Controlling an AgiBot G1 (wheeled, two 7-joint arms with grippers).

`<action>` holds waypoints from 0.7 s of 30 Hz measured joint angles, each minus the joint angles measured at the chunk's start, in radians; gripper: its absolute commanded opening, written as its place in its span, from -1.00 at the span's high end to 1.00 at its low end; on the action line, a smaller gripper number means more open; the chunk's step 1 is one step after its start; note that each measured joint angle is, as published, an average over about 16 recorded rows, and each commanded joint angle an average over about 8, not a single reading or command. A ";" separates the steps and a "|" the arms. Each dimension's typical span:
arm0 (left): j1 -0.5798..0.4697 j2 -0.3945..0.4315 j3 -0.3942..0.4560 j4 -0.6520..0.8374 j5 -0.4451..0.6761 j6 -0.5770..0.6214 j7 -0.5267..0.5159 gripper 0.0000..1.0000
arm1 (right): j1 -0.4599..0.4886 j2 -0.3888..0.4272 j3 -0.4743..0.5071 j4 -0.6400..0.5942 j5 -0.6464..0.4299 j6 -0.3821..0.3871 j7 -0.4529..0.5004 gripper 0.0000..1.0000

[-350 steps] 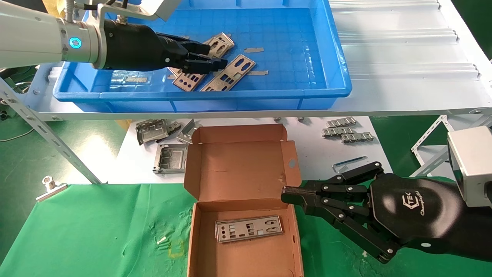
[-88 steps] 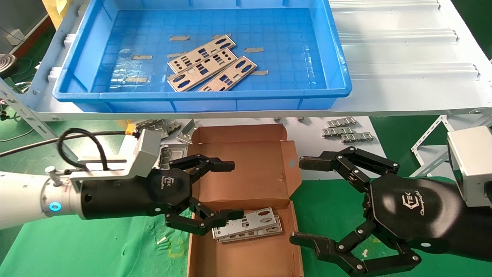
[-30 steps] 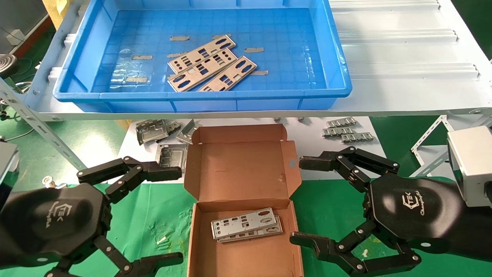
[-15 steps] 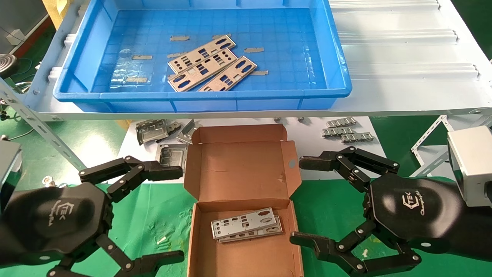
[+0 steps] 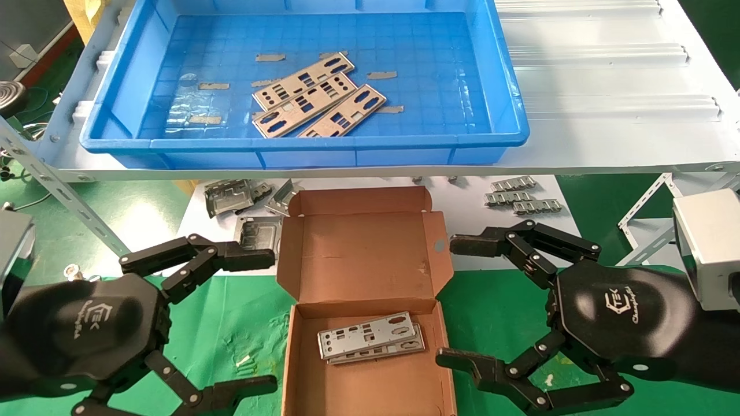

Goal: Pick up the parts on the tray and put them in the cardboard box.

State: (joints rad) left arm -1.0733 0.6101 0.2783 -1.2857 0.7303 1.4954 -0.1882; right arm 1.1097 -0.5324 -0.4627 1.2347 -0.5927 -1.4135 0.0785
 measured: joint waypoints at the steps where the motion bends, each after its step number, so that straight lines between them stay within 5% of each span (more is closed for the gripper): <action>1: 0.000 0.000 0.000 0.000 0.000 0.000 0.000 -1.00 | 0.000 0.000 0.000 0.000 0.000 0.000 0.000 -1.00; 21: -0.001 0.001 0.001 0.002 0.000 0.000 0.001 -1.00 | 0.000 0.000 0.000 0.000 0.000 0.000 0.000 -1.00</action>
State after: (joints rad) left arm -1.0743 0.6111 0.2795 -1.2842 0.7305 1.4954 -0.1875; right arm 1.1097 -0.5324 -0.4627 1.2348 -0.5927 -1.4135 0.0785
